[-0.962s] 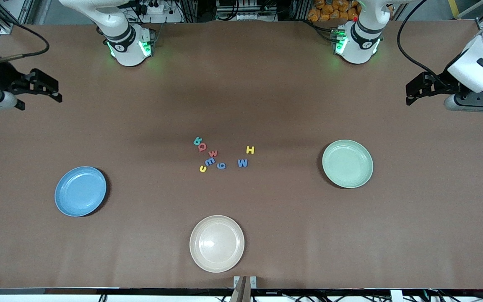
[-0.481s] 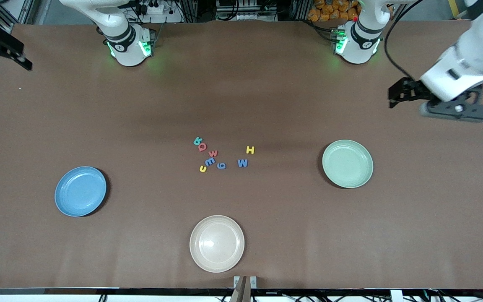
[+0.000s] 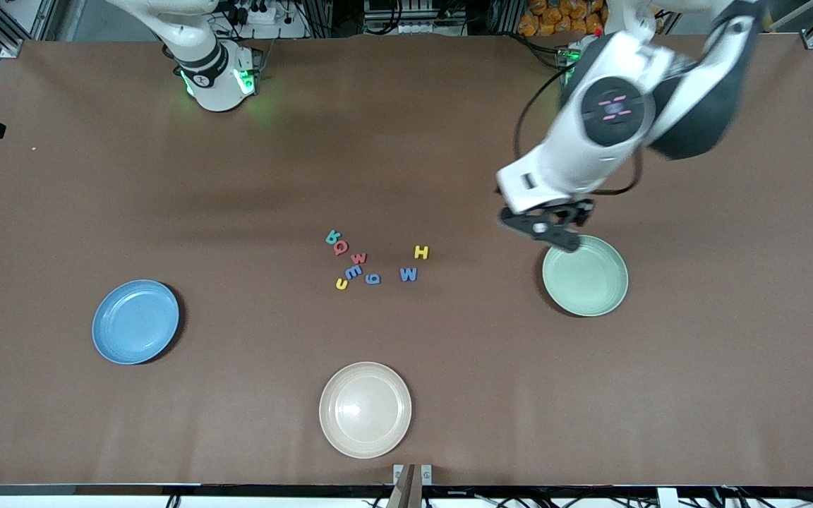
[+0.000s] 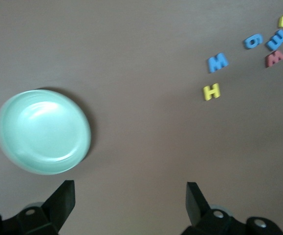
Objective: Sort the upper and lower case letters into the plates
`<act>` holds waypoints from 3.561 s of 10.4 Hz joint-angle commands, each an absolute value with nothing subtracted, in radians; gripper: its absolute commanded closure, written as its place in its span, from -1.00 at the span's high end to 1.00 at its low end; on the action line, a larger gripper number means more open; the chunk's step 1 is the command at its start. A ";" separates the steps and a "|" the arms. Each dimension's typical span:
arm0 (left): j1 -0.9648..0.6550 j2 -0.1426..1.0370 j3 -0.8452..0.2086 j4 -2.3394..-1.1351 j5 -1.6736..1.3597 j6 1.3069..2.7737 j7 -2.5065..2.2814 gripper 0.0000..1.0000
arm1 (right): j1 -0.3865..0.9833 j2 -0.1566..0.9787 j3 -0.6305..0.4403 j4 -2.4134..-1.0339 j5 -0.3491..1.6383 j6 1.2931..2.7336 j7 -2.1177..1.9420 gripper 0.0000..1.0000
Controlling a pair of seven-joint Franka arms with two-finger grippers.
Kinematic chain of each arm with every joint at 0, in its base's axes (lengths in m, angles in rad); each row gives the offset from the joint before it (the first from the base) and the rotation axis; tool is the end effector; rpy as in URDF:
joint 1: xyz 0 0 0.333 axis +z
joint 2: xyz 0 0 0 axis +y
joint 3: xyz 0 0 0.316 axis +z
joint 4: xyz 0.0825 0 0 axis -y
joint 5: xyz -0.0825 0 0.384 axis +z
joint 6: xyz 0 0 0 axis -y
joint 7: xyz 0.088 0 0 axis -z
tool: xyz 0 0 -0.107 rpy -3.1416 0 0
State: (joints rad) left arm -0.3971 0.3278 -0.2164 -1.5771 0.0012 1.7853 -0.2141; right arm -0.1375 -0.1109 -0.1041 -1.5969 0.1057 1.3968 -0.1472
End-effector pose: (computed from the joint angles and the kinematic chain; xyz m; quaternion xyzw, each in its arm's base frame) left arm 0.5347 -0.3581 0.4452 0.9787 -0.1945 -0.0650 0.0089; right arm 0.4886 -0.1108 0.6570 -0.9965 0.0397 0.0327 0.0657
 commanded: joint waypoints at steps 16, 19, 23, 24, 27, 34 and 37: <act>-0.658 0.842 -0.189 -1.471 0.104 2.209 -0.770 1.00 | -0.061 -0.045 -0.089 -1.695 0.087 1.450 -0.169 1.00; -0.658 0.847 -0.187 -1.467 0.103 2.209 -0.764 0.37 | -0.083 -0.012 -0.089 -1.697 0.071 1.453 -0.172 1.00; -0.658 0.854 -0.187 -1.448 0.106 2.209 -0.762 0.06 | -0.006 0.003 -0.086 -1.721 0.071 1.440 -0.201 1.00; -0.658 0.854 -0.187 -1.448 0.107 2.209 -0.762 0.05 | 0.017 0.017 -0.086 -1.721 0.077 1.456 -0.199 1.00; -0.658 0.856 -0.187 -1.450 0.112 2.209 -0.753 -0.04 | 0.038 0.047 -0.086 -1.721 0.078 1.534 -0.190 1.00; -0.644 0.839 -0.187 -1.451 0.115 2.201 -0.671 -0.56 | 0.116 0.279 -0.084 -1.713 0.109 1.721 -0.155 1.00; -0.573 0.760 -0.184 -1.459 0.117 2.052 -0.527 -0.56 | 0.242 0.336 -0.084 -1.710 0.110 1.828 0.067 1.00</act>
State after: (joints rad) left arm -0.6212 0.8243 -0.1798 -1.4437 0.0919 2.1368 -0.6139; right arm 0.1796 0.3075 -0.0801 -1.7254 0.0989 1.7862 -0.0435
